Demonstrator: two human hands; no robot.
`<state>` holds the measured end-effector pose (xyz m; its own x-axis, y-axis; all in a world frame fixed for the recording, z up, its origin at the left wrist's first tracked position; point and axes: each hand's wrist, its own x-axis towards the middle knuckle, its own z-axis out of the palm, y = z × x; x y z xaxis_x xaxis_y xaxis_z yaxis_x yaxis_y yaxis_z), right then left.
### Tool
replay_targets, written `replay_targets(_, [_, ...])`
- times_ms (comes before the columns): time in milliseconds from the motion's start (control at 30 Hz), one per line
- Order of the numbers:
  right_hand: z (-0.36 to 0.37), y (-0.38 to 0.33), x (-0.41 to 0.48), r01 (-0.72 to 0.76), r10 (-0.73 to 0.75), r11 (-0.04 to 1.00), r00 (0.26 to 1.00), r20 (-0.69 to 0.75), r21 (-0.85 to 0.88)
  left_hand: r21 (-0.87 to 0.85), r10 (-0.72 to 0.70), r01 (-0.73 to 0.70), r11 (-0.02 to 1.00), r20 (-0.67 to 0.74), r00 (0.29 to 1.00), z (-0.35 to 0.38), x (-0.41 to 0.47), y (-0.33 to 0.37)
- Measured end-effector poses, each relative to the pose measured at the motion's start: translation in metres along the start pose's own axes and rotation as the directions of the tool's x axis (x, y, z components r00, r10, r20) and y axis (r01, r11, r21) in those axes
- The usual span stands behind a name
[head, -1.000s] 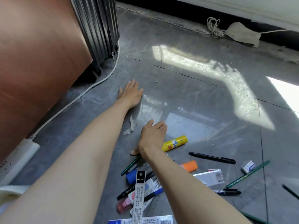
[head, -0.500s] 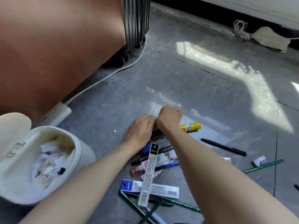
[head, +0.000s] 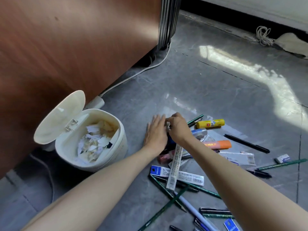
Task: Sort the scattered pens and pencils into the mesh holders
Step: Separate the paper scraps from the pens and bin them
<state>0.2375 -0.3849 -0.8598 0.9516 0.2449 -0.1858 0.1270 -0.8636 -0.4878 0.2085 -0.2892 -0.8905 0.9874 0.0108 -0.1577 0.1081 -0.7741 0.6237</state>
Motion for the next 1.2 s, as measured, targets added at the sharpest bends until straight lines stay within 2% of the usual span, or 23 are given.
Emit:
replay_targets(100, [-0.004, 0.000, -0.005, -0.096, 0.096, 0.995, 0.995, -0.006, 0.010, -0.022, 0.187, -0.186, 0.982, 0.077, 0.979, 0.002, -0.003, -0.004])
replay_targets(233, [-0.007, 0.001, -0.015, -0.209, 0.212, 0.977, 0.973, -0.086, 0.048, -0.006, 0.342, -0.342, 0.940, 0.035, 0.939, 0.003, -0.011, -0.015])
replay_targets(300, [-0.005, -0.001, -0.023, -0.223, 0.226, 0.974, 0.969, -0.100, 0.041, 0.035, 0.434, -0.433, 0.901, -0.061, 0.899, 0.006, -0.023, -0.020])
replay_targets(367, [-0.001, -0.003, -0.031, -0.209, 0.209, 0.978, 0.975, -0.079, 0.002, 0.105, 0.472, -0.460, 0.881, -0.157, 0.868, 0.010, -0.034, -0.025])
replay_targets(500, [0.002, -0.007, -0.040, -0.187, 0.185, 0.982, 0.981, -0.052, -0.029, 0.253, 0.577, -0.536, 0.805, -0.124, 0.808, 0.000, -0.044, -0.031])
replay_targets(567, [-0.001, -0.009, -0.047, -0.212, 0.213, 0.977, 0.976, -0.053, 0.016, 0.230, 0.573, -0.539, 0.810, -0.115, 0.811, -0.009, -0.047, -0.029])
replay_targets(700, [-0.014, -0.017, -0.066, -0.217, 0.223, 0.974, 0.967, -0.121, 0.063, 0.081, 0.501, -0.496, 0.865, -0.218, 0.838, -0.029, -0.060, -0.014])
replay_targets(833, [-0.031, -0.030, -0.079, -0.202, 0.215, 0.975, 0.963, -0.164, 0.097, 0.052, 0.559, -0.570, 0.820, -0.282, 0.780, -0.056, -0.082, 0.011])
replay_targets(967, [-0.047, -0.073, -0.089, -0.063, 0.090, 0.975, 0.989, -0.121, 0.213, 0.102, 0.601, -0.615, 0.782, -0.386, 0.700, -0.102, -0.097, 0.021])
replay_targets(1033, [-0.049, -0.098, -0.094, -0.009, 0.048, 0.957, 0.991, -0.128, 0.291, 0.135, 0.589, -0.608, 0.782, -0.478, 0.652, -0.127, -0.107, 0.015])
replay_targets(1100, [-0.046, -0.122, -0.100, 0.042, 0.008, 0.942, 0.989, -0.147, 0.332, 0.149, 0.531, -0.555, 0.819, -0.563, 0.633, -0.151, -0.122, 0.002])
replay_targets(1167, [-0.039, -0.141, -0.104, 0.091, -0.055, 0.953, 0.990, -0.129, 0.288, 0.142, 0.456, -0.465, 0.874, -0.573, 0.681, -0.165, -0.134, -0.014])
replay_targets(1200, [-0.035, -0.149, -0.107, 0.112, -0.093, 0.966, 0.991, -0.091, 0.234, 0.132, 0.407, -0.399, 0.907, -0.514, 0.755, -0.169, -0.140, -0.021])
